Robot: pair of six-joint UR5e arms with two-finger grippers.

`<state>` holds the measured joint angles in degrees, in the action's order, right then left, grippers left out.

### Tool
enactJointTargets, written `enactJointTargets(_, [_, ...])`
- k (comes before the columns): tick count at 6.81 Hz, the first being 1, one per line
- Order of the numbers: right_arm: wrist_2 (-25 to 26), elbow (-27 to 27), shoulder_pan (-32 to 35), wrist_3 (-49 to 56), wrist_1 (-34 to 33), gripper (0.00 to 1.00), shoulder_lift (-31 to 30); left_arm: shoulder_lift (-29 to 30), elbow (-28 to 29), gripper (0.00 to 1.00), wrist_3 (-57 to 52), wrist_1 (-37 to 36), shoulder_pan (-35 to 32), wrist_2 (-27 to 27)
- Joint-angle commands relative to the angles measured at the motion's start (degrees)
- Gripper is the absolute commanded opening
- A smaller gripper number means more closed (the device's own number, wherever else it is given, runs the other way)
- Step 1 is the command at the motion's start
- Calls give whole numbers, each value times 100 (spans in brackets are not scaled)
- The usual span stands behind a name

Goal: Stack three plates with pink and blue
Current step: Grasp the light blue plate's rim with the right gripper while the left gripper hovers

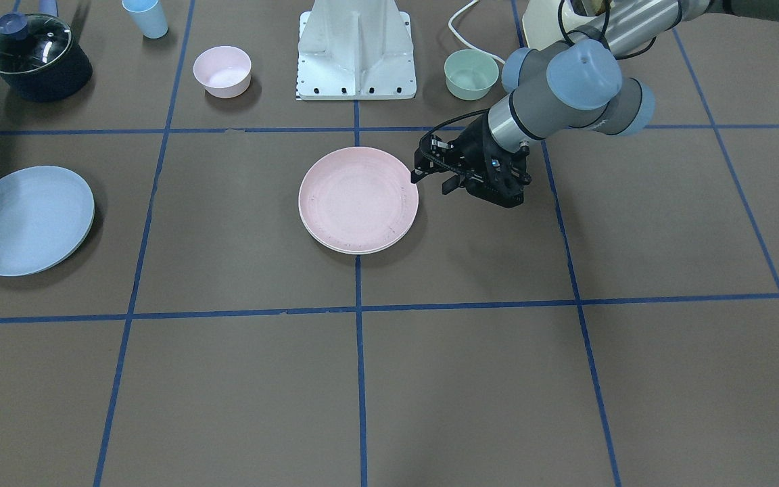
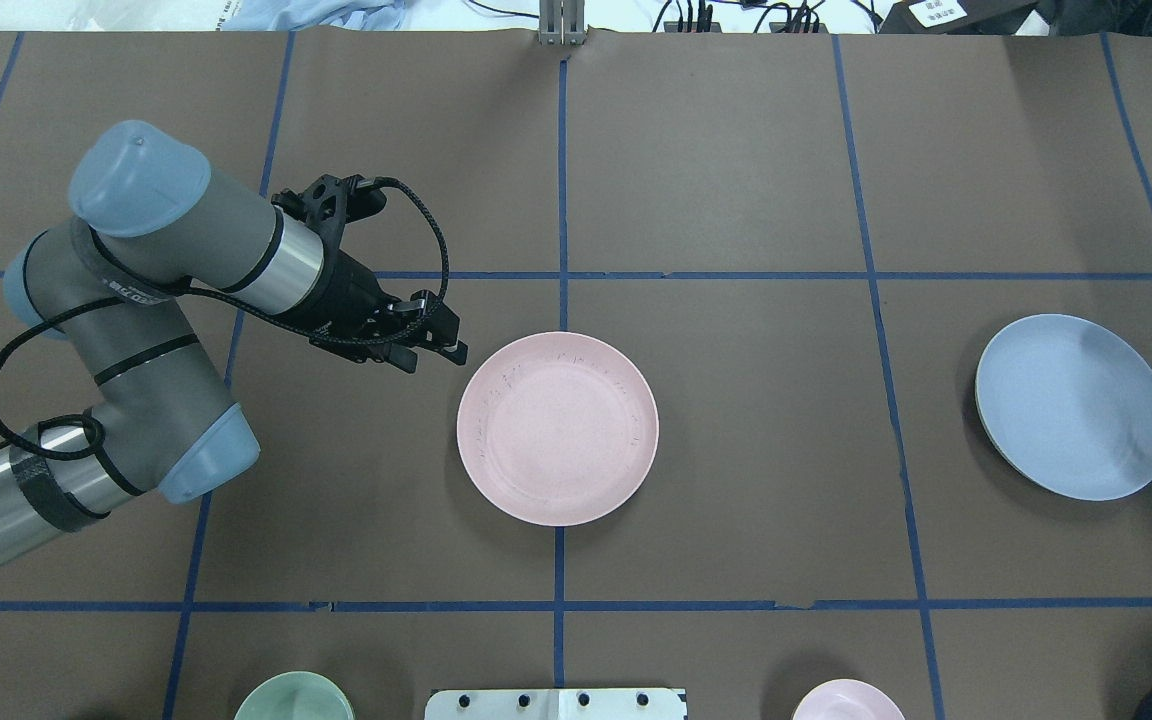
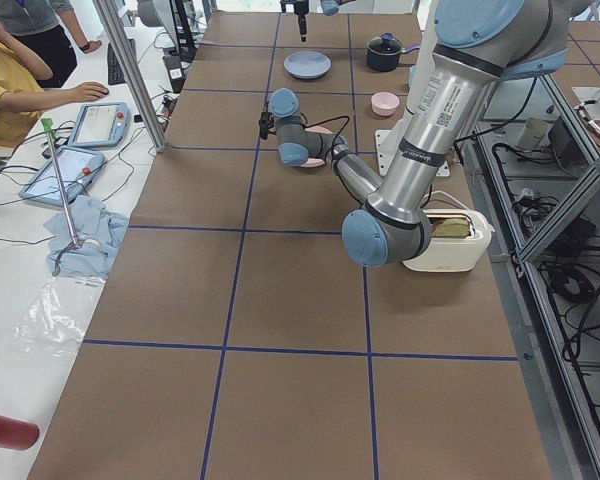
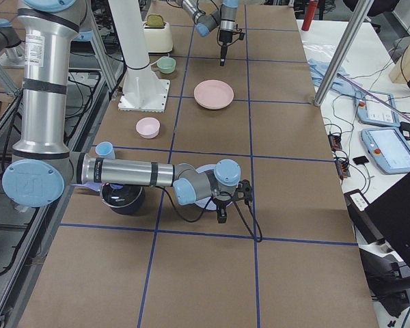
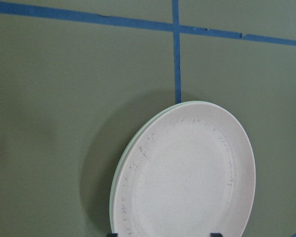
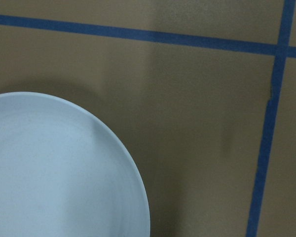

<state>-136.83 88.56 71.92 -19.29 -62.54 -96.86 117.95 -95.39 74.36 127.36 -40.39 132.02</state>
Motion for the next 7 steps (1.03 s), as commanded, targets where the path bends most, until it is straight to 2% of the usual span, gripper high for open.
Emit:
enactJointTargets(1, [16, -365, -309, -1046, 1171, 99, 10, -18, -23, 69, 0, 0, -22, -18])
enactJointTargets(7, [34, -567, -574, -1059, 1218, 96, 27, -27, -41, 70, 9, -9, -75, -36])
